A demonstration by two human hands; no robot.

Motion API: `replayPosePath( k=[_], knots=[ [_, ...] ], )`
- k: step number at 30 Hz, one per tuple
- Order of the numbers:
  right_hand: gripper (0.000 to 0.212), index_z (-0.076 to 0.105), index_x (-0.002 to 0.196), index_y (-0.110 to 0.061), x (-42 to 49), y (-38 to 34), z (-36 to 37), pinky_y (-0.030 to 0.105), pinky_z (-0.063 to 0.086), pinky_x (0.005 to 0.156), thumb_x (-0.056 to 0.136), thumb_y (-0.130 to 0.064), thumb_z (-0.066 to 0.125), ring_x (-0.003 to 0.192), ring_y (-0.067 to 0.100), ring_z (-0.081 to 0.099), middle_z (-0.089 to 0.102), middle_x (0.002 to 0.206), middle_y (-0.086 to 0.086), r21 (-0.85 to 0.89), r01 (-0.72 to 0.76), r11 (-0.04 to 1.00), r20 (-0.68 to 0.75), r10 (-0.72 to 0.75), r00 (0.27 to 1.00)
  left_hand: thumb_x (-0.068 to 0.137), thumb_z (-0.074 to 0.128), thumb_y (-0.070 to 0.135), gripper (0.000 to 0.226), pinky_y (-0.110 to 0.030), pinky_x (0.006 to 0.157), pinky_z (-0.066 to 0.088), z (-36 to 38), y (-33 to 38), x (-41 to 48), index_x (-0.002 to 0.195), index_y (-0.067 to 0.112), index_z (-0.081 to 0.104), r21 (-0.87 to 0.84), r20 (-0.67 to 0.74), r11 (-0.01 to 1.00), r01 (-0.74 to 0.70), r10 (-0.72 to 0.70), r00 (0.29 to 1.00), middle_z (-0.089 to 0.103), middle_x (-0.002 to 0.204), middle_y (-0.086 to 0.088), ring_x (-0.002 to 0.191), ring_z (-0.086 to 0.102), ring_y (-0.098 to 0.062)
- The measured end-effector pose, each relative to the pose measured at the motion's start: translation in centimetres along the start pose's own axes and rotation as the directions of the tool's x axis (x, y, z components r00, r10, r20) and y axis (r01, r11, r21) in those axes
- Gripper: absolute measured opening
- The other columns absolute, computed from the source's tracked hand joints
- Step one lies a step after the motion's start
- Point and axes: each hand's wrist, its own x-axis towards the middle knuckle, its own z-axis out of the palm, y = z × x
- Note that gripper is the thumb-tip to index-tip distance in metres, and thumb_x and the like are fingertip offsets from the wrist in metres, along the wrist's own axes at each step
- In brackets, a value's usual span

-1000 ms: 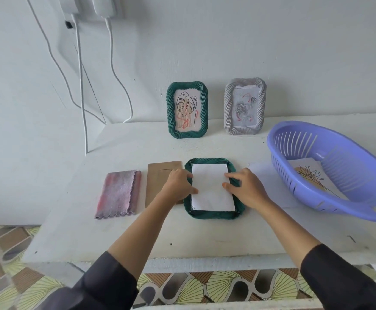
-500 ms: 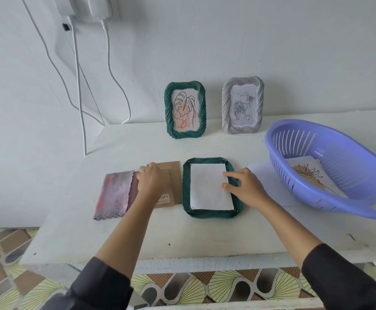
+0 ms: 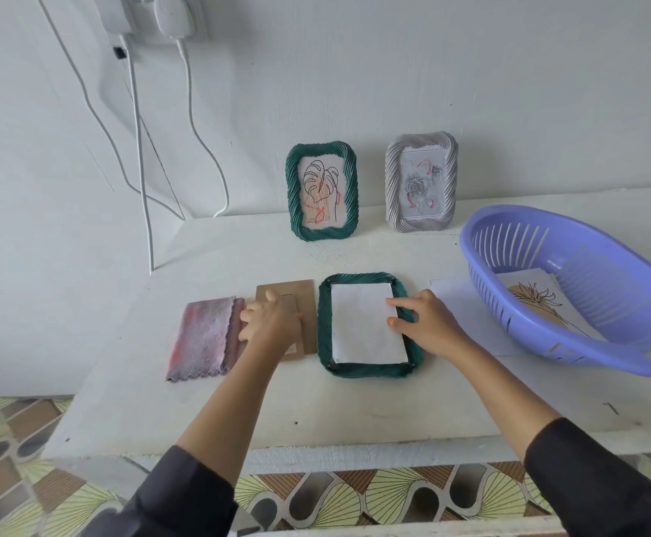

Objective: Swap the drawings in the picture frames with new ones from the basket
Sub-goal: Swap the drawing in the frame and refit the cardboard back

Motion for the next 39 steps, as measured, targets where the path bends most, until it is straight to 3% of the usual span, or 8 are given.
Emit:
replayPosePath(
  k=[7, 12, 18, 22, 27, 30, 32, 39],
  knots=[
    [0.040, 0.052, 0.128, -0.033, -0.1, -0.1, 0.0, 0.034, 0.036, 0.098, 0.088, -0.036, 0.056, 0.115, 0.021, 0.046, 0.041, 0.114, 0.001, 0.001, -0.004, 1.000, -0.003, 0.004, 1.000, 0.089, 0.056, 0.023, 0.062, -0.050, 0.103, 0.038, -0.5, -0.2, 0.7, 0.139, 0.008, 0.021, -0.075, -0.012, 0.997, 0.033, -0.034, 0.999, 0.029, 0.139, -0.025, 0.129, 0.029, -0.037],
    [0.040, 0.053, 0.127, -0.033, -0.2, -0.3, -0.1, 0.035, 0.037, 0.100, 0.087, -0.036, 0.057, 0.114, 0.021, 0.047, 0.041, 0.112, 0.000, 0.022, -0.010, 1.000, -0.003, 0.010, 1.000, 0.073, 0.075, 0.040, 0.083, -0.041, 0.096, 0.039, -0.9, -1.1, 1.5, 0.136, 0.015, 0.028, -0.237, -0.031, 0.972, 0.002, -0.010, 0.999, 0.045, 0.133, -0.017, 0.126, 0.039, -0.033],
    [0.039, 0.055, 0.125, -0.035, -0.2, -0.2, -0.2, 0.034, 0.037, 0.094, 0.086, -0.034, 0.058, 0.092, 0.014, 0.042, 0.038, 0.101, -0.002, 0.053, -0.012, 0.999, -0.016, 0.013, 1.000, 0.078, 0.069, 0.004, 0.066, -0.039, 0.085, 0.051, -2.9, -2.1, 1.5, 0.137, 0.015, 0.041, -0.609, -0.170, 0.782, -0.130, 0.031, 0.985, 0.052, 0.132, -0.013, 0.116, 0.053, -0.033],
    [0.041, 0.056, 0.125, -0.032, -0.5, -0.6, -0.3, 0.030, 0.038, 0.082, 0.084, -0.036, 0.060, 0.087, 0.020, 0.043, 0.038, 0.082, -0.006, 0.096, 0.012, 0.995, -0.088, -0.004, 0.996, 0.080, 0.067, 0.003, 0.064, -0.034, 0.087, 0.048, -4.8, -1.6, 0.7, 0.137, 0.016, 0.042, -0.695, -0.300, 0.675, -0.246, 0.039, 0.953, 0.052, 0.131, -0.009, 0.114, 0.054, -0.029],
    [0.031, 0.061, 0.120, -0.021, -1.4, -2.7, -0.9, 0.027, 0.039, 0.084, 0.089, -0.026, 0.057, 0.086, 0.013, 0.050, 0.055, 0.089, -0.003, 0.315, 0.086, 0.945, -0.248, -0.005, 0.969, 0.079, 0.069, 0.000, 0.062, -0.046, 0.069, 0.056, -4.5, 1.6, -1.7, 0.133, 0.018, 0.045, -0.920, 0.056, 0.391, -0.025, 0.194, 0.979, 0.057, 0.124, -0.014, 0.093, 0.063, -0.033],
    [0.027, 0.063, 0.115, -0.011, -1.5, -3.2, -1.0, 0.025, 0.044, 0.075, 0.091, -0.020, 0.053, 0.062, 0.001, 0.055, 0.063, 0.074, -0.005, 0.478, 0.068, 0.876, -0.178, 0.021, 0.984, 0.081, 0.066, -0.001, 0.063, -0.043, 0.062, 0.055, -2.5, 3.0, -3.1, 0.137, 0.016, 0.041, -0.889, 0.200, 0.453, 0.062, 0.264, 0.943, 0.055, 0.126, -0.017, 0.092, 0.062, -0.033],
    [0.026, 0.065, 0.113, -0.010, -1.3, -3.0, -0.8, 0.020, 0.044, 0.068, 0.089, -0.015, 0.056, 0.056, -0.003, 0.055, 0.065, 0.076, -0.003, 0.481, 0.039, 0.876, -0.172, 0.050, 0.984, 0.080, 0.068, -0.001, 0.065, -0.046, 0.073, 0.056, -1.0, 3.5, -3.4, 0.138, 0.011, 0.040, -0.879, 0.211, 0.472, 0.064, 0.266, 0.941, 0.053, 0.129, -0.018, 0.103, 0.062, -0.036],
    [0.027, 0.069, 0.106, -0.008, -0.9, -1.9, -0.3, 0.033, 0.051, 0.089, 0.080, -0.004, 0.063, 0.092, 0.019, 0.065, 0.071, 0.101, 0.010, 0.493, -0.082, 0.866, -0.109, 0.155, 0.982, 0.076, 0.074, 0.010, 0.066, -0.048, 0.088, 0.054, 0.7, 4.5, -2.9, 0.134, 0.006, 0.043, -0.790, 0.137, 0.612, -0.035, 0.232, 0.963, 0.054, 0.126, -0.016, 0.107, 0.061, -0.034]
  ],
)
